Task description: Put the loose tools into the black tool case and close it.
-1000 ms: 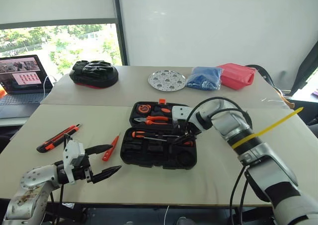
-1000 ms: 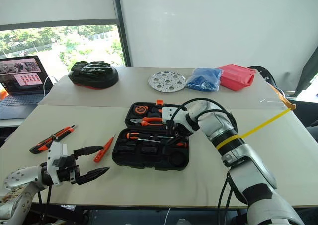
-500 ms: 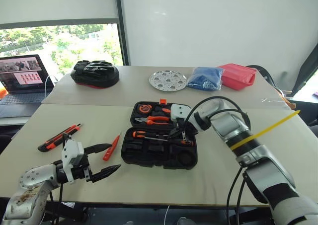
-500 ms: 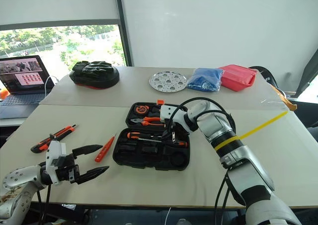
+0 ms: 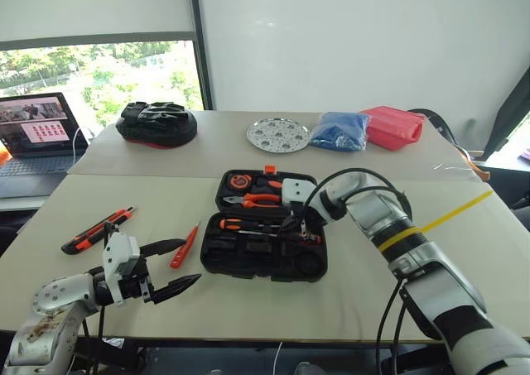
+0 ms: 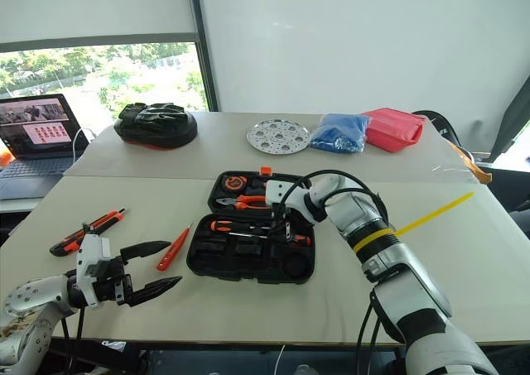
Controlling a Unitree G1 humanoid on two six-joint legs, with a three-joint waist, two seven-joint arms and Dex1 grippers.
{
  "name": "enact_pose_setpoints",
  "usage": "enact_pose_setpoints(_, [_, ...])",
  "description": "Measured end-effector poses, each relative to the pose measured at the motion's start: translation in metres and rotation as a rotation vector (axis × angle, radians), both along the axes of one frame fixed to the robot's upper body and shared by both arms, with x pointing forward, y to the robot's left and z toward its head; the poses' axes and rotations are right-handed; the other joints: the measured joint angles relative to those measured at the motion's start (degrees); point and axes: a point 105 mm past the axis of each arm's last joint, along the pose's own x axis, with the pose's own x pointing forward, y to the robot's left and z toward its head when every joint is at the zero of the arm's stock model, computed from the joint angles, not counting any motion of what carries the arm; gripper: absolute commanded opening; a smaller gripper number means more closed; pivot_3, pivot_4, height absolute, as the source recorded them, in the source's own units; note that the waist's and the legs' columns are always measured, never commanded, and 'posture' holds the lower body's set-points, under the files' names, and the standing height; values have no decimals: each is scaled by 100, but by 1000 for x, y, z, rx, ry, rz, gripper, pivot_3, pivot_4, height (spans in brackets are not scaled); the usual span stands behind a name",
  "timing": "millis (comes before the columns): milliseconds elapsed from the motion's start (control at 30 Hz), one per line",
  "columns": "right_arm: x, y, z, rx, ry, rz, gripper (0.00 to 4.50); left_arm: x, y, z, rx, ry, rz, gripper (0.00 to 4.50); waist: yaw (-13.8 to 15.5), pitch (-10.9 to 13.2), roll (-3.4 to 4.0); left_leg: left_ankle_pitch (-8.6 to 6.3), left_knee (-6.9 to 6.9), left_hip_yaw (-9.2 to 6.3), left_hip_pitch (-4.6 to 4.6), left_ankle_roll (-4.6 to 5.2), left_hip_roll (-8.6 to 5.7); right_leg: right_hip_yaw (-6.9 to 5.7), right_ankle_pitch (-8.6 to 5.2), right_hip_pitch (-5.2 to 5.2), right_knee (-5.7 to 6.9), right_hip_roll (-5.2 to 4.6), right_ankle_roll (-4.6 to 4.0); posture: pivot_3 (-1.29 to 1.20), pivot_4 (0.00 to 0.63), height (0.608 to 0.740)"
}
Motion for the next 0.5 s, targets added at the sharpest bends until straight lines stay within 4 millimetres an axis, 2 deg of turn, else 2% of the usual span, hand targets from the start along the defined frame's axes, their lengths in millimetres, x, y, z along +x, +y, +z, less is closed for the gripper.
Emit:
enact_pose_setpoints(233, [-4, 8, -2, 43, -7, 14, 9, 1, 1, 0, 0, -1, 9, 4500, -66, -2, -2, 0, -2, -1, 8, 0, 3, 0, 0, 3, 4, 2, -3, 0, 150, 740])
enact_pose_setpoints(367, [-15, 15, -2, 236, 16, 60, 9, -2, 7, -3, 2, 9, 38, 4500, -86, 1, -1, 0, -4, -4, -7, 0, 2, 0, -1, -10, 3, 1, -3, 0, 150, 740])
enact_pose_setpoints(433, [-20, 8, 14, 348, -12, 78, 585, -7, 17, -5, 10, 19, 79, 4500, -79, 3, 0, 0, -4, -12, -16, 0, 3, -1, -1, -17, 2, -6, -2, 0, 150, 740])
enact_pose_setpoints(500, [-30, -8, 33, 447, -50, 102, 1044, -11, 28, -4, 19, 18, 122, 4500, -54, 3, 0, -1, -8, -18, -17, 0, 4, -4, -1, -12, -10, -10, -1, 0, 150, 740])
